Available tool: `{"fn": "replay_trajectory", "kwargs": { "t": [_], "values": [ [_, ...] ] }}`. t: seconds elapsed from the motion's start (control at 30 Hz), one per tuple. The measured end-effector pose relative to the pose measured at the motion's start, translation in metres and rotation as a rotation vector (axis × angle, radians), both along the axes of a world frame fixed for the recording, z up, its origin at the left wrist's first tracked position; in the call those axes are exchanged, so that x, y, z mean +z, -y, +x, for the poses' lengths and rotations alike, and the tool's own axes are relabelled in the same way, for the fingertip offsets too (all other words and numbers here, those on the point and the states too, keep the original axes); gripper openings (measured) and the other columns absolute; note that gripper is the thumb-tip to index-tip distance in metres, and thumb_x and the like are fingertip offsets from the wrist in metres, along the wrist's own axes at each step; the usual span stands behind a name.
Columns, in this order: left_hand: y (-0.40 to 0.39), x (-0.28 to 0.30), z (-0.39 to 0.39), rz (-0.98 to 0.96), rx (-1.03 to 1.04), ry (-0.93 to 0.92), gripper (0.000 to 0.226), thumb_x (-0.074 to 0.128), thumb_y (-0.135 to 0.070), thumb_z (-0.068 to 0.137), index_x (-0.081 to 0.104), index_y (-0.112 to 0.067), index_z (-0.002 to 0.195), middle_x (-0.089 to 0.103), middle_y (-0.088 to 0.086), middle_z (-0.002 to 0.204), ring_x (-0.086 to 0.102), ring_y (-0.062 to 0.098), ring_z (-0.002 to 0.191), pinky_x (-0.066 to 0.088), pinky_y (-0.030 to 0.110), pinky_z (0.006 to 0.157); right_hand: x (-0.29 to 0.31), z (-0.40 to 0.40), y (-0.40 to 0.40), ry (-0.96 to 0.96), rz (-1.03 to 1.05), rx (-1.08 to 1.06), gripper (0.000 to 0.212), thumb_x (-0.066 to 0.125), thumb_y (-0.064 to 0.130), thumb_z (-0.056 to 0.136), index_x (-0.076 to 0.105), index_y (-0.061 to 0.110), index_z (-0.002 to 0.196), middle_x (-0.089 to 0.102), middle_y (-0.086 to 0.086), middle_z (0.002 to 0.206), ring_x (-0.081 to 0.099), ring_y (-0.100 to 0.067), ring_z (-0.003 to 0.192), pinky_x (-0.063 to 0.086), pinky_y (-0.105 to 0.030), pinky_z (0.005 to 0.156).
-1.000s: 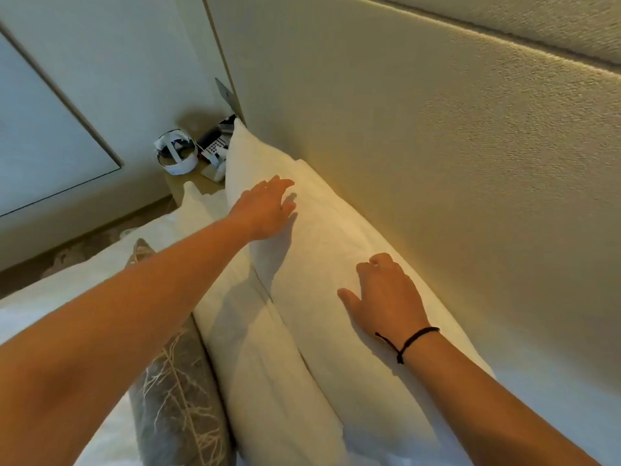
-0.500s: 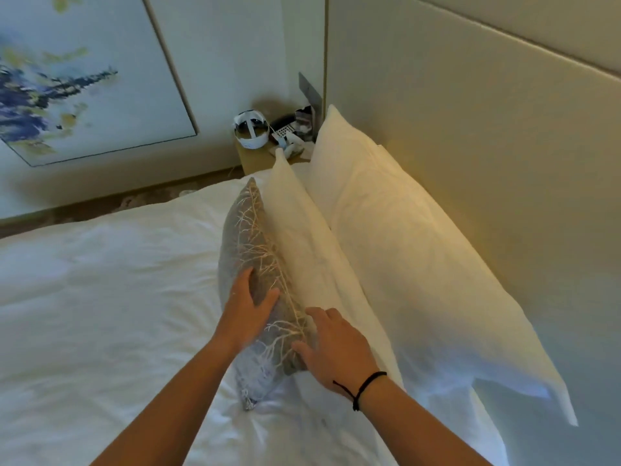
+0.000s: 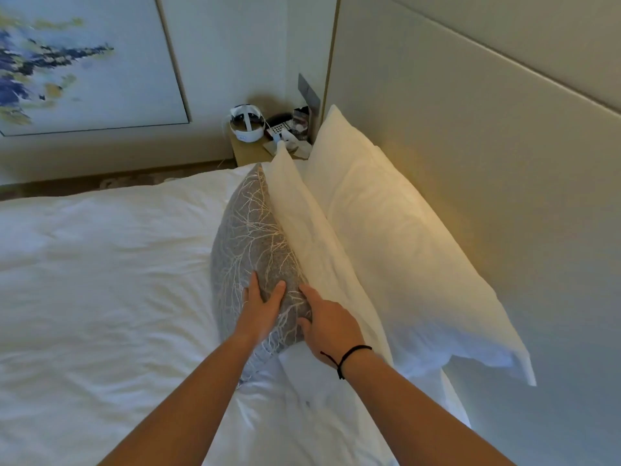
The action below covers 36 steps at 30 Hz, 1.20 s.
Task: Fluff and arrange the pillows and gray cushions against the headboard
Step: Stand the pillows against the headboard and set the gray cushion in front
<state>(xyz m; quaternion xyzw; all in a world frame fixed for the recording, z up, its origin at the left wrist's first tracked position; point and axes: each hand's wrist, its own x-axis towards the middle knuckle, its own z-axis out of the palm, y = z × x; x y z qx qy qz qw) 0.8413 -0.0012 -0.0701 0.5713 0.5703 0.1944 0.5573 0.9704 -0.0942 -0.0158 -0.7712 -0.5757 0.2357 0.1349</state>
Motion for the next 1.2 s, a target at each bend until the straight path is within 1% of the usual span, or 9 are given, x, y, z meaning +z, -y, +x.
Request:
{"fn": "replay_trajectory", "kwargs": {
  "t": [0.17,0.27,0.33,0.4,0.5,0.67,0.77,0.97,1.2],
  "values": [
    [0.03,0.016,0.022,0.164,0.063,-0.133,0.089,0.05,-0.065,0.086,0.014,-0.021,0.155,0.03,0.008,0.157,0.037,0.03,0.139,0.035,0.053,0.111,0.004,0.031,0.041,0.055,0.033,0.006,0.048,0.051,0.037,0.094,0.039,0.031,0.14,0.057,-0.001,0.127,0.053,-0.023,0.112,0.045,-0.036,0.094],
    [0.06,0.025,0.036,0.334,0.046,-0.203,0.079,0.055,-0.057,0.088,0.023,-0.023,0.152,0.029,0.006,0.157,0.037,0.028,0.137,0.038,0.047,0.108,-0.007,0.056,0.09,0.14,0.019,-0.149,0.058,0.057,0.042,0.089,0.034,0.028,0.142,0.043,-0.002,0.138,0.046,-0.023,0.122,0.042,-0.034,0.097],
    [0.077,0.027,0.046,0.406,-0.001,-0.282,0.074,0.058,-0.054,0.087,0.028,-0.028,0.149,0.021,0.007,0.16,0.027,0.028,0.143,0.034,0.047,0.108,-0.018,0.073,0.12,0.048,-0.08,-0.279,0.05,0.059,0.04,0.089,0.041,0.023,0.133,0.051,-0.003,0.123,0.054,-0.023,0.109,0.046,-0.029,0.083],
    [0.088,0.027,0.053,0.458,-0.055,-0.373,0.071,0.061,-0.052,0.085,0.032,-0.03,0.146,0.016,0.009,0.161,0.019,0.028,0.146,0.032,0.049,0.11,-0.025,0.084,0.139,0.007,-0.146,-0.324,0.014,0.052,0.03,0.094,0.054,0.019,0.102,0.059,-0.001,0.095,0.06,-0.022,0.087,0.045,-0.027,0.068],
    [0.095,0.028,0.057,0.481,-0.105,-0.457,0.073,0.063,-0.049,0.085,0.031,-0.028,0.146,0.011,0.011,0.162,0.013,0.031,0.147,0.03,0.051,0.112,-0.03,0.086,0.153,0.06,-0.058,-0.331,0.022,0.044,0.021,0.097,0.042,0.019,0.075,0.047,0.004,0.069,0.048,-0.018,0.064,0.035,-0.027,0.055],
    [0.104,0.036,0.054,0.537,-0.192,-0.535,0.07,0.06,-0.049,0.086,0.033,-0.023,0.145,0.017,0.017,0.159,0.015,0.034,0.146,0.03,0.053,0.112,-0.032,0.087,0.168,0.067,-0.063,-0.347,0.021,0.044,0.02,0.097,0.043,0.017,0.076,0.049,0.001,0.072,0.046,-0.02,0.062,0.034,-0.028,0.055],
    [0.118,0.044,0.06,0.713,-0.339,-0.569,0.062,0.057,-0.05,0.087,0.04,-0.024,0.141,0.028,0.016,0.156,0.021,0.034,0.144,0.026,0.051,0.115,-0.028,0.087,0.171,0.081,-0.047,-0.379,0.02,0.044,0.021,0.098,0.048,0.017,0.079,0.057,-0.001,0.076,0.051,-0.019,0.065,0.037,-0.028,0.057],
    [0.158,0.044,0.106,0.906,-0.713,-0.376,0.039,0.051,-0.046,0.091,0.06,-0.026,0.122,0.059,0.001,0.132,0.047,0.025,0.127,0.036,0.048,0.107,-0.027,0.083,0.223,-0.065,-0.004,-0.603,0.014,0.047,0.036,0.097,0.058,0.028,0.103,0.062,0.011,0.096,0.057,-0.011,0.085,0.048,-0.027,0.076],
    [0.295,0.011,0.14,0.621,-1.322,-0.08,0.022,0.053,-0.043,0.094,0.062,-0.036,0.112,0.065,-0.018,0.113,0.06,0.006,0.104,0.046,0.021,0.086,-0.038,0.025,0.411,-0.242,-0.046,-1.258,0.022,0.062,0.042,0.086,0.058,0.036,0.108,0.059,0.017,0.099,0.057,-0.003,0.086,0.047,-0.021,0.076]
  ]
}}
